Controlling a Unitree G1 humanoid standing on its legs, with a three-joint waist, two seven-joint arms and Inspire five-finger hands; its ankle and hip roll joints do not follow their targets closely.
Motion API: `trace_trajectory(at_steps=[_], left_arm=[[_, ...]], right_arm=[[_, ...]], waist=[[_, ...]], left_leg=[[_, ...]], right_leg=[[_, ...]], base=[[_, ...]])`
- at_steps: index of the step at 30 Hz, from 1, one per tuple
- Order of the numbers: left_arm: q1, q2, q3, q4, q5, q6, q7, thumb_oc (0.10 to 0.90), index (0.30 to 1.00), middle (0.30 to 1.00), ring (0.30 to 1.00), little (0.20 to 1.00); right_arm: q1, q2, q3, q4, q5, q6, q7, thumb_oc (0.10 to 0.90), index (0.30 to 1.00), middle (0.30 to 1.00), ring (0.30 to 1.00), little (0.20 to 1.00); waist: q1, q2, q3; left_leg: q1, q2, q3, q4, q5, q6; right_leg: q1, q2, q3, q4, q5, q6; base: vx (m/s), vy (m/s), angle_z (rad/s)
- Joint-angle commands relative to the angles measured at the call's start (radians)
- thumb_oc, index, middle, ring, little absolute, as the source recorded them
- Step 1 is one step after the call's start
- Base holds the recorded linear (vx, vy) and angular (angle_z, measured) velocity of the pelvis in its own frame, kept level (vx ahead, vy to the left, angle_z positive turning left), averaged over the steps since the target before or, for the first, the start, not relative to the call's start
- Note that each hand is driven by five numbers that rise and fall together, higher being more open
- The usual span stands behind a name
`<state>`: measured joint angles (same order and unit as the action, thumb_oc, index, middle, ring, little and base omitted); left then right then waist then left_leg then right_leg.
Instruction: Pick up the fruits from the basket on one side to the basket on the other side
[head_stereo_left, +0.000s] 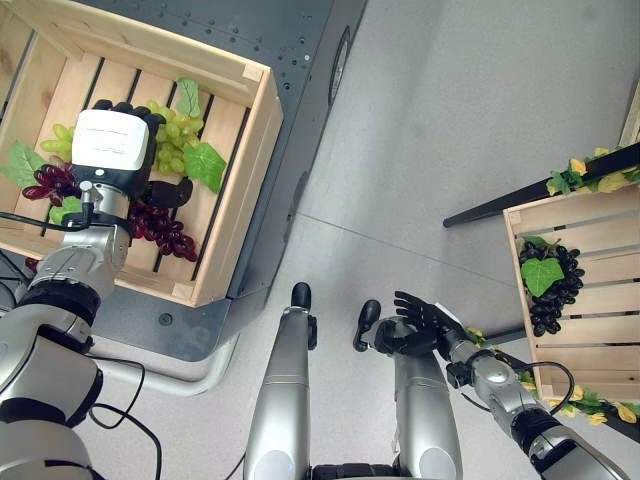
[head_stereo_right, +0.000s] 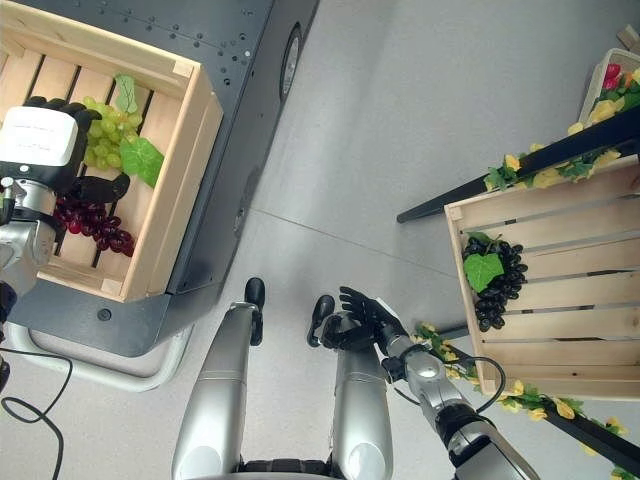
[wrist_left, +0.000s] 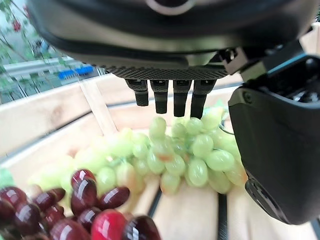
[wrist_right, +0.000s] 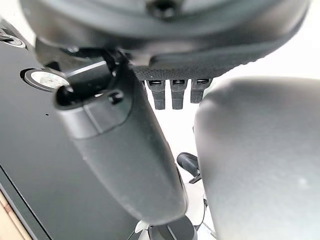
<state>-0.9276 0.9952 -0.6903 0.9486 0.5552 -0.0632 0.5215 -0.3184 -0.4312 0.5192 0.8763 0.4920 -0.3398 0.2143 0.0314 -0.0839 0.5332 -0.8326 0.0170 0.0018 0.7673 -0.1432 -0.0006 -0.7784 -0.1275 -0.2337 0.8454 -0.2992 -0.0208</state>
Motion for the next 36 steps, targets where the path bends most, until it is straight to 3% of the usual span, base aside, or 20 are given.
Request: trace_trajectory(at_steps=[1,11,24,31,32,33,36], left_arm=[[-0.083,0.096,0.025,-0.002,-0.01,0.069,-0.057,0.8,0.9,0.9,0.9,0.9],[-0.159,0.081,-0.042,0.055,0.024,0.167,-0.104,0.8,0.9,0.9,0.9,0.9],[-0.212,0.066,-0.093,0.168,0.052,0.424,-0.251,0.8,0.9,0.9,0.9,0.9],[-0.215,0.042,-0.09,0.193,0.035,0.435,-0.244,0.8,0.9,0.9,0.9,0.9],[-0.215,0.042,-0.091,0.193,0.035,0.42,-0.223,0.562,0.542,0.542,0.542,0.542],[-0.213,0.044,-0.085,0.188,0.034,0.395,-0.195,0.4,0.3,0.3,0.3,0.3],[-0.216,0.05,-0.086,0.179,0.039,0.341,-0.173,0.4,0.3,0.3,0.3,0.3]], right_arm=[[0.044,-0.038,-0.029,-0.051,0.046,-0.069,-0.025,0.8,0.9,0.9,0.9,0.9],[0.042,-0.038,-0.015,-0.071,0.074,-0.091,-0.029,0.8,0.9,0.9,0.9,0.9],[0.021,-0.027,0.004,-0.102,0.1,-0.115,-0.036,0.8,0.9,0.9,0.9,0.9],[0.008,-0.019,0.004,-0.083,0.111,-0.116,-0.039,0.8,0.9,0.9,0.9,0.9],[0.008,-0.019,0.003,-0.081,0.112,-0.116,-0.037,0.8,0.9,0.9,0.9,0.9],[0.009,-0.02,0.004,-0.084,0.113,-0.118,-0.038,0.8,0.9,0.9,0.9,0.9],[0.015,-0.019,0.005,-0.092,0.116,-0.125,-0.037,0.8,0.9,0.9,0.9,0.9]], waist=[[0.011,0.009,-0.013],[-0.002,-0.01,-0.013],[-0.007,-0.014,-0.013],[-0.005,-0.002,-0.013],[-0.005,-0.001,-0.013],[-0.005,-0.001,-0.013],[-0.004,-0.005,-0.013]], left_leg=[[0.06,-0.028,0.055,-0.049,-0.053,0.044],[0.011,-0.025,0.055,-0.054,-0.045,0.049],[-0.022,-0.031,0.048,-0.071,-0.035,0.048],[-0.017,-0.038,0.048,-0.077,-0.035,0.048],[-0.014,-0.038,0.048,-0.078,-0.035,0.048],[-0.013,-0.039,0.047,-0.077,-0.037,0.049],[-0.008,-0.035,0.049,-0.078,-0.037,0.048]], right_leg=[[0.059,0.028,0.023,-0.084,0.097,0.025],[0.007,0.033,0.019,-0.087,0.117,0.034],[-0.024,0.029,0.005,-0.1,0.129,0.038],[-0.021,0.024,0.005,-0.098,0.122,0.035],[-0.019,0.023,0.004,-0.099,0.122,0.035],[-0.017,0.023,0.004,-0.1,0.121,0.035],[-0.011,0.023,0.0,-0.104,0.122,0.035]], base=[[0.0,0.0,0.0],[-0.01,0.004,0.0],[0.0,0.0,0.0],[0.0,0.0,0.0],[0.0,0.0,0.0],[0.0,0.0,0.0],[0.0,0.0,0.0]])
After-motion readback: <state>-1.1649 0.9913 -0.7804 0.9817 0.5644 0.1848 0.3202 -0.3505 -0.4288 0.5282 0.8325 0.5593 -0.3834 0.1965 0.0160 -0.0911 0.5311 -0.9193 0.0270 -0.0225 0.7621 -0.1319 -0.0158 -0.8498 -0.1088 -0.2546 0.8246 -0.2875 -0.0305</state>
